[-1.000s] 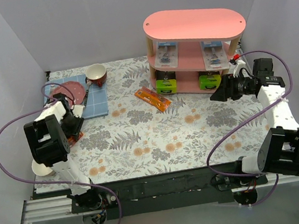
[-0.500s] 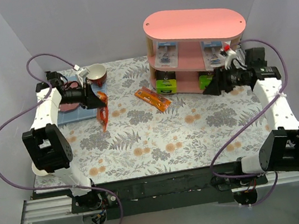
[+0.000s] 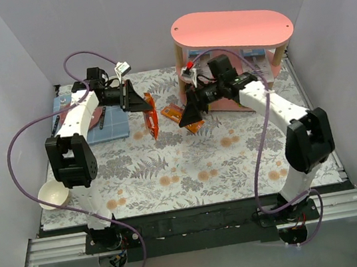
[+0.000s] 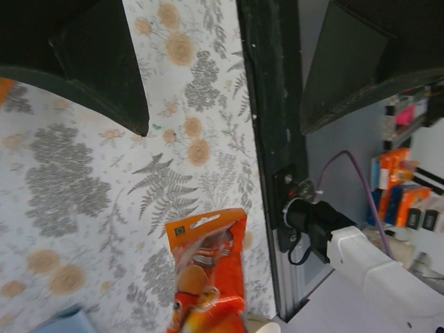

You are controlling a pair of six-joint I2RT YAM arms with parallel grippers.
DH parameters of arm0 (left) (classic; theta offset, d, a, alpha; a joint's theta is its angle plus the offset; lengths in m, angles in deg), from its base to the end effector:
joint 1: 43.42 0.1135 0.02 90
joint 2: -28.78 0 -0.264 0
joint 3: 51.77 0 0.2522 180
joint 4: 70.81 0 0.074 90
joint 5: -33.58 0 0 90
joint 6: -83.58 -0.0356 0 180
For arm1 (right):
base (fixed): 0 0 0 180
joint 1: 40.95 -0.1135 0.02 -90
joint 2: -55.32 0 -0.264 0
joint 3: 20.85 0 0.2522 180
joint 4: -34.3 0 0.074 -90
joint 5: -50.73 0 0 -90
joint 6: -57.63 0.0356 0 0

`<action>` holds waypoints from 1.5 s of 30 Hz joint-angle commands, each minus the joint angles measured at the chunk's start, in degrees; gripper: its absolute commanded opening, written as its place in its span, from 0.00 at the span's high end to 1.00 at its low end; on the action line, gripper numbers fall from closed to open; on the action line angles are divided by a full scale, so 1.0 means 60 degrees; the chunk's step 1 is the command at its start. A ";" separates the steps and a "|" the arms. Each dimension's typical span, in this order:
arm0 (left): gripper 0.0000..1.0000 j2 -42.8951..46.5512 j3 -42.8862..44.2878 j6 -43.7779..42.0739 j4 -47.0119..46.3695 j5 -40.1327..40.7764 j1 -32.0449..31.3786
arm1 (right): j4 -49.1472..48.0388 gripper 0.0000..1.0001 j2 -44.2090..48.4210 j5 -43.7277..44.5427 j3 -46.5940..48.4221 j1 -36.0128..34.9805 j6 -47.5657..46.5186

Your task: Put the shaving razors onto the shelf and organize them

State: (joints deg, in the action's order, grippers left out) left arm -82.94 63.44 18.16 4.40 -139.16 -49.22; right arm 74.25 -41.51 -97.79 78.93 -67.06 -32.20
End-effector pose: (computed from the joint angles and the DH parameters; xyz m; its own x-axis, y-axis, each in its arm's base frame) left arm 0.3885 -0.0750 0.2996 -0.9931 0.0480 0.1066 -0.0998 0.1257 -0.9870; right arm 0.3254 0.1933 0.3329 -0.5429 -0.2644 -0.7971 -0.8398 0.1699 0.5156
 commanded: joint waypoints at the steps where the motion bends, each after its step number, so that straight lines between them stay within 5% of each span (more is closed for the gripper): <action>1: 0.67 0.0924 -0.0105 0.0985 -0.0193 -0.3393 0.0191 | -0.2704 0.02 -0.0355 -0.0808 -0.0607 -0.0365 0.1640; 10: 0.62 0.1760 -0.0765 0.1645 -0.0208 -0.3378 0.0191 | -0.9133 0.02 -0.1188 -0.1218 -0.1666 -0.1491 0.5373; 19: 0.62 0.1848 -0.0839 0.1646 -0.0251 -0.3378 0.0176 | -1.0533 0.02 -0.2244 -0.1072 -0.1006 -0.2416 0.6286; 24: 0.64 0.1906 -0.1116 0.1675 -0.0339 -0.3378 0.0176 | -1.0680 0.24 -0.2288 -0.1057 -0.0889 -0.2475 0.6331; 35: 0.58 0.1877 -0.1220 0.1529 -0.0647 -0.3319 0.0176 | -0.9481 0.99 -0.1119 -0.0984 -0.1899 -0.2285 0.5511; 41: 0.54 0.1730 -0.0912 0.0959 -0.0326 -0.2373 0.0176 | -0.5077 0.99 0.0023 0.0770 -0.2266 -0.1422 0.3071; 45: 0.51 0.1949 -0.1319 0.0910 -0.1010 -0.0383 0.0103 | -0.1341 0.99 0.1064 0.4807 -0.2339 -0.0937 0.1601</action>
State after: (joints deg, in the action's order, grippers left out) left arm -74.22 56.23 24.85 1.52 -141.63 -48.41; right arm 41.90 -42.37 -90.80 65.16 -75.23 -10.19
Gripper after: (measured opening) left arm 0.489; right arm 0.104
